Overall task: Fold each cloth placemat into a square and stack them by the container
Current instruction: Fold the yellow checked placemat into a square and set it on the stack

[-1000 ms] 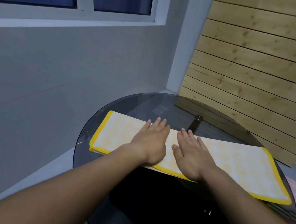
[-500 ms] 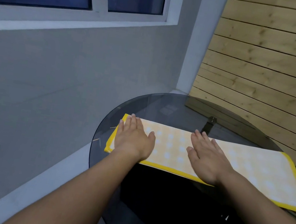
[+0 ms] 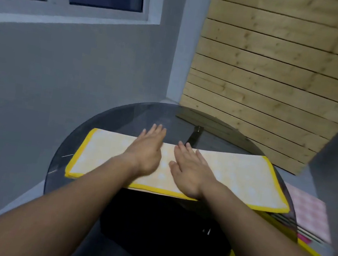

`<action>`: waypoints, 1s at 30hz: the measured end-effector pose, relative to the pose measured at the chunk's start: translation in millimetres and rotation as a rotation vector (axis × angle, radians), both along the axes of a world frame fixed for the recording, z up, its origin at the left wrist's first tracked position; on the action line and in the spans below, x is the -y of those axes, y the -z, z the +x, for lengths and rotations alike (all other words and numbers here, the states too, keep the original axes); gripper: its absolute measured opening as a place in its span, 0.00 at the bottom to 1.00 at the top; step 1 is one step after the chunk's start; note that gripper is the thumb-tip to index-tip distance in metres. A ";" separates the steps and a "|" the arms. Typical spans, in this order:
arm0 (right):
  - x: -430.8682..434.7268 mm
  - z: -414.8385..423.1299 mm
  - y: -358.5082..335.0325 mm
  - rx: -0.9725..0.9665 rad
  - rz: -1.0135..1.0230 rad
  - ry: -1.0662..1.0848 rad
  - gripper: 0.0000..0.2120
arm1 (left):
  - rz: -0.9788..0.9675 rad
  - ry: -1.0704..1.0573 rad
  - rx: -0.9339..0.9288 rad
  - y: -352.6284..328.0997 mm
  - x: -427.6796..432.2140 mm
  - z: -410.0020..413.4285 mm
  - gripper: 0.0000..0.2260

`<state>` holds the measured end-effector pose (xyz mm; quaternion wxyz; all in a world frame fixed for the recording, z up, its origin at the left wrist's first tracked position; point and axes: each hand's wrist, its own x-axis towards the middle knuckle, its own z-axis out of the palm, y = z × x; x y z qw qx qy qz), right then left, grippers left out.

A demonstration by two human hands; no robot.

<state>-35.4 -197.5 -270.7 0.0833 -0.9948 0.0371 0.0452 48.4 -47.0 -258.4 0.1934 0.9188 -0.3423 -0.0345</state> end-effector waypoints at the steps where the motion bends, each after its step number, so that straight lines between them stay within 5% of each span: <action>1: 2.7 0.3 0.1 -0.001 0.010 -0.007 0.29 | 0.013 0.005 -0.028 4.5 4.3 -0.1 0.25; 8: 22.1 -3.7 1.6 -0.002 0.019 -0.013 0.30 | 0.230 -0.012 0.072 17.7 10.6 -2.4 0.27; 16: 148.4 -51.0 1.7 -0.025 -0.069 0.305 0.31 | 0.254 -0.026 0.080 21.6 11.8 -2.1 0.29; 25: 140.6 -57.9 -10.6 0.042 0.006 0.266 0.32 | -0.018 0.093 -0.057 11.6 -6.1 -15.1 0.21; 30: 61.9 -81.3 -28.4 0.124 0.033 0.107 0.27 | 0.208 -0.006 -0.031 4.5 -7.9 -29.1 0.22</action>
